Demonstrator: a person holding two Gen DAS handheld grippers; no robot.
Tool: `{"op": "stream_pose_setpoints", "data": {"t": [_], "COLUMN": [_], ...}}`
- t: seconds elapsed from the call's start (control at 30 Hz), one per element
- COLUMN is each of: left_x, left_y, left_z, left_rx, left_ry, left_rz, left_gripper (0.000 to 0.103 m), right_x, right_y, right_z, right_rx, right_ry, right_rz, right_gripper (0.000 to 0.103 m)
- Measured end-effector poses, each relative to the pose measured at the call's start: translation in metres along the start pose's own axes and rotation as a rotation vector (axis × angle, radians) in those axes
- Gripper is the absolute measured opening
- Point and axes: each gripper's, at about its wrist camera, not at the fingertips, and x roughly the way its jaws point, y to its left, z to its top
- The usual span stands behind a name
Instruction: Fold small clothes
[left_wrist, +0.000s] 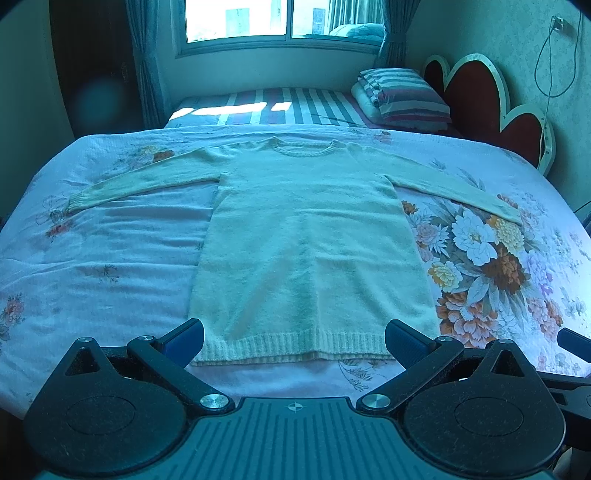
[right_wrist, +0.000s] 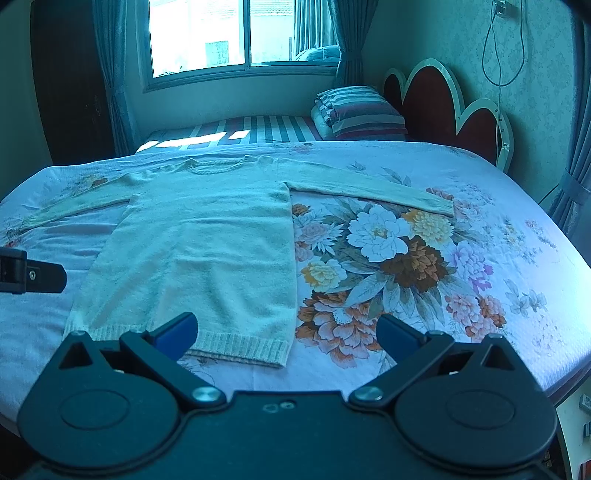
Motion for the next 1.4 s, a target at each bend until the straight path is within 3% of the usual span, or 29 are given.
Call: {"op": "stream_pose_setpoints", "data": {"t": [0.23, 1.4], "left_x": [0.014, -0.012], "left_y": [0.01, 0.01], "left_z": [0.003, -0.005], "left_rx": [0.02, 0.015], "left_ry": [0.006, -0.026], "left_rz": [-0.019, -0.005], "left_gripper": [0.103, 0.103], "right_x": [0.008, -0.024], "right_y": [0.006, 0.008], "right_z": [0.006, 0.01], "right_rx": [0.021, 0.0], "right_ry": [-0.013, -0.1], "right_rz": [-0.05, -0.016], "right_gripper": [0.103, 0.103]}}
